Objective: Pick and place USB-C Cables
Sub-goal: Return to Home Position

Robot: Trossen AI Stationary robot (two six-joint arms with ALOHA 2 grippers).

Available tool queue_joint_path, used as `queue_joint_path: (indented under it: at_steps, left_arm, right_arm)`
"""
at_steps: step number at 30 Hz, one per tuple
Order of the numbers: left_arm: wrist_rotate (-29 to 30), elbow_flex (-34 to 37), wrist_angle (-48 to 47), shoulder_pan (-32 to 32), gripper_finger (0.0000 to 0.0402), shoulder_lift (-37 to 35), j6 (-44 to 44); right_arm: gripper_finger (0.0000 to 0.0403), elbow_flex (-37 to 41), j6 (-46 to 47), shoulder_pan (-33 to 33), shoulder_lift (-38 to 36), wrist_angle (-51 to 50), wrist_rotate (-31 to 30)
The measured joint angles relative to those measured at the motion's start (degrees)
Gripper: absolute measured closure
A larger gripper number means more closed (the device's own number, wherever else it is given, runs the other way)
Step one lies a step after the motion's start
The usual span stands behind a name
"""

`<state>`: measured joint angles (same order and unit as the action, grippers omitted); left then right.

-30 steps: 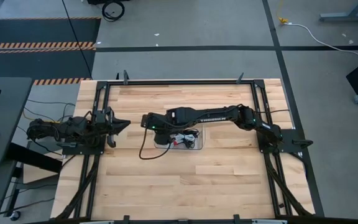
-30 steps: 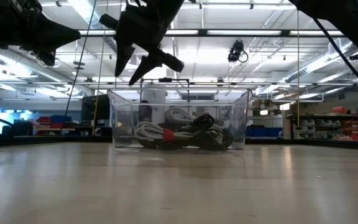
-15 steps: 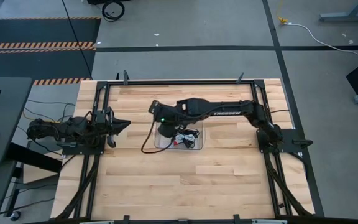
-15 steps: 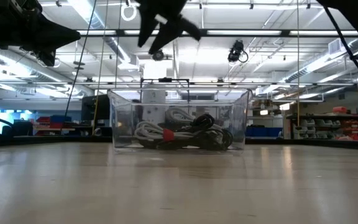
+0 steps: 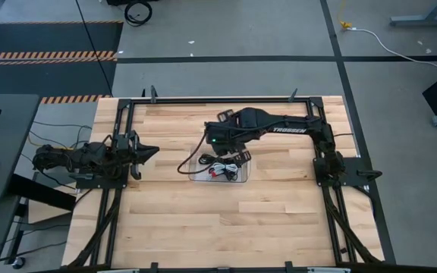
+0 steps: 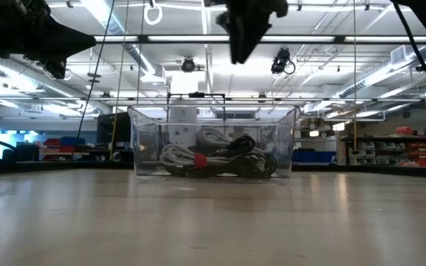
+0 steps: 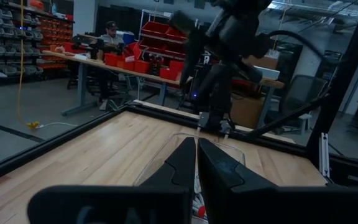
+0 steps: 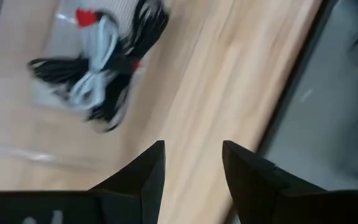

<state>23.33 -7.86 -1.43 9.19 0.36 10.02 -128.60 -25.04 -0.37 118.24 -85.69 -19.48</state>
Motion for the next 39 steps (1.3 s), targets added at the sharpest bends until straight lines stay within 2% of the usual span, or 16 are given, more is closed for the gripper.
queue_joint_path:
  at_steps: [5,8,12,15,18,20,24,28,33,39]
  left_arm:
    - [0.0,0.0,-0.1,0.0,0.0377,0.0,0.0]
    - [0.0,0.0,-0.2,0.0,0.0377,0.0,-0.1]
    - [0.0,0.0,-0.9,0.0,0.0377,0.0,-0.2]
    - [0.0,0.0,-1.0,0.0,0.0377,0.0,-0.7]
    - [0.0,0.0,-1.0,0.0,0.0377,0.0,-0.8]
    - [0.0,0.0,-1.0,0.0,0.0377,0.0,-0.8]
    - [0.0,0.0,-1.0,0.0,0.0377,0.0,-0.6]
    - [0.0,0.0,-1.0,0.0,0.0377,0.0,-0.5]
    - [0.0,0.0,-1.7,0.0,0.0377,0.0,-0.2]
    - [0.0,0.0,-1.9,0.0,0.0377,0.0,0.2]
  right_arm:
    - [0.0237,1.2,13.4,-1.6,0.0,-4.2,4.8]
    - [0.0238,1.5,15.6,-2.2,-0.4,-4.3,7.2]
    - [0.0253,1.5,15.8,-2.1,-0.7,-4.3,7.3]
    - [0.0289,1.5,17.5,-2.8,-0.7,-4.3,7.4]
    - [0.0351,1.5,21.7,-4.3,-0.7,-4.3,8.0]
    - [0.0389,1.5,23.8,-5.4,-0.7,-4.3,10.6]
    - [0.0393,1.5,25.4,-6.8,-0.4,-4.3,13.7]
    - [0.0398,1.5,22.5,-8.0,-1.2,-4.3,16.6]
    - [0.0400,1.5,22.9,-10.8,-5.7,-4.3,21.7]
    - [0.0401,1.5,25.3,-12.2,-13.5,-4.3,22.2]
